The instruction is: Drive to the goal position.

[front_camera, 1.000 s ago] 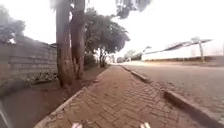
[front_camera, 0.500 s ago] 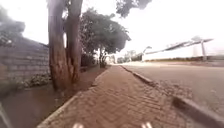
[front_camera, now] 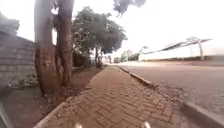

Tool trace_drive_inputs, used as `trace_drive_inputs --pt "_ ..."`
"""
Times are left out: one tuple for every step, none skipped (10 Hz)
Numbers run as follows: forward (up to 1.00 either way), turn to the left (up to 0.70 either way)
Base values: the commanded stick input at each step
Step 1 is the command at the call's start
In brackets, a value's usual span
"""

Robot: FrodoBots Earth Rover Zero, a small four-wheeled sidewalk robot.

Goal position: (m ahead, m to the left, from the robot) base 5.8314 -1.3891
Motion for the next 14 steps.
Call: trace_drive_inputs --pt "0.70 0.00" --pt "0.70 0.00" --pt "0.70 0.00" --pt "0.70 0.00" --pt "0.70 0.00" --pt "0.70 0.00" --pt "0.70 0.00" --pt "0.70 0.00" --pt "0.70 0.00" --pt "0.70 0.00" --pt "0.70 0.00" --pt "0.70 0.00" --pt "0.70 0.00" --pt "0.70 0.00"
